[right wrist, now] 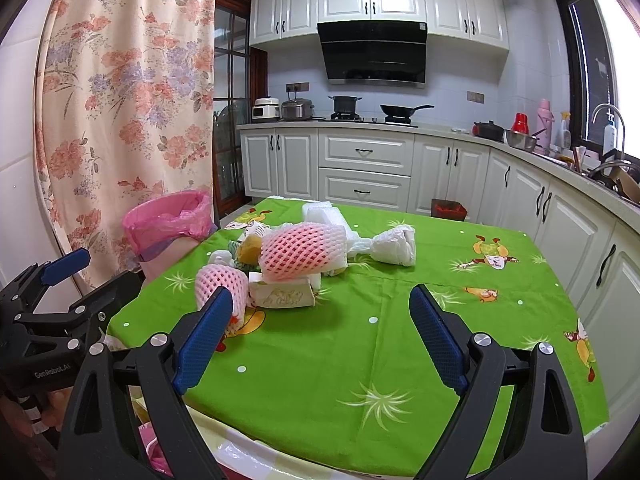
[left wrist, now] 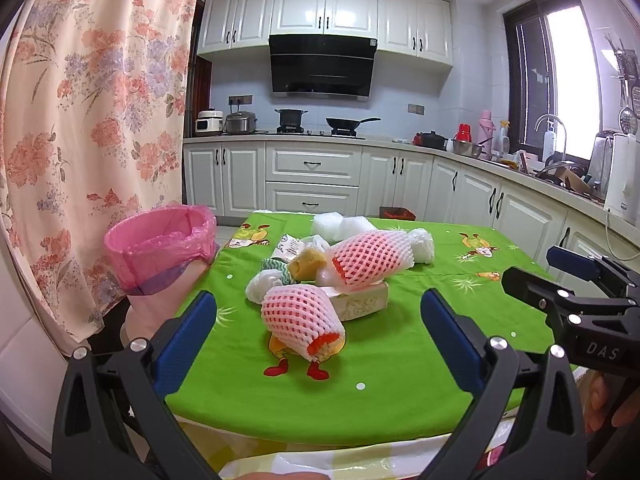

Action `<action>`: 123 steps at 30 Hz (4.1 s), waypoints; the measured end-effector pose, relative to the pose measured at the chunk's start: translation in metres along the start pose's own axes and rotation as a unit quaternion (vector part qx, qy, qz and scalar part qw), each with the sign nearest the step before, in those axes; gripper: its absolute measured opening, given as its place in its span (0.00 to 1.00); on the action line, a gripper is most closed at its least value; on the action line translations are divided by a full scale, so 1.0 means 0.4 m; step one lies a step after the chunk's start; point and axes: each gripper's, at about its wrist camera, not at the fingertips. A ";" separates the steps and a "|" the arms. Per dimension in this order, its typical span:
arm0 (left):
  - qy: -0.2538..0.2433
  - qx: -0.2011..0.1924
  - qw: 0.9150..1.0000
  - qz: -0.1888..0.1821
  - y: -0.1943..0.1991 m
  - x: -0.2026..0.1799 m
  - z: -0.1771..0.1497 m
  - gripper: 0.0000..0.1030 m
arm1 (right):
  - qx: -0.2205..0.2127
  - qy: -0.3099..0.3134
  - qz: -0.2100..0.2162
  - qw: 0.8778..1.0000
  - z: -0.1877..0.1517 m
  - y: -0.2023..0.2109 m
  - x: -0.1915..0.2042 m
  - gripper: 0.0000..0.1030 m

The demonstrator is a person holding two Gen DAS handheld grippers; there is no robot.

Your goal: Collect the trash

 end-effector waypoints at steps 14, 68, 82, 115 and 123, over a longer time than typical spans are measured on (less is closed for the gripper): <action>-0.001 0.000 1.000 -0.001 0.000 -0.002 0.002 0.96 | 0.000 -0.001 0.001 1.000 0.003 -0.003 -0.004 0.82; 0.004 0.012 1.000 0.002 -0.006 0.003 -0.004 0.96 | 0.000 -0.007 -0.004 1.000 0.000 -0.004 -0.011 0.82; -0.002 0.030 1.000 0.008 -0.046 0.020 -0.020 0.96 | -0.002 -0.021 -0.010 1.000 -0.023 -0.062 -0.029 0.82; 0.036 0.147 0.988 0.038 -0.446 0.072 -0.069 0.95 | 0.091 -0.080 0.059 0.991 0.046 -0.458 -0.088 0.82; 0.020 0.155 0.987 0.024 -0.504 0.073 -0.071 0.79 | 0.116 -0.071 0.080 0.987 0.061 -0.551 -0.048 0.82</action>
Point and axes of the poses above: each gripper's, at about its wrist camera, not at the fingertips, and y roughly against the way its jaws point, x to its left, z to its top, and after that the axes turned 2 degrees about z, right-handed
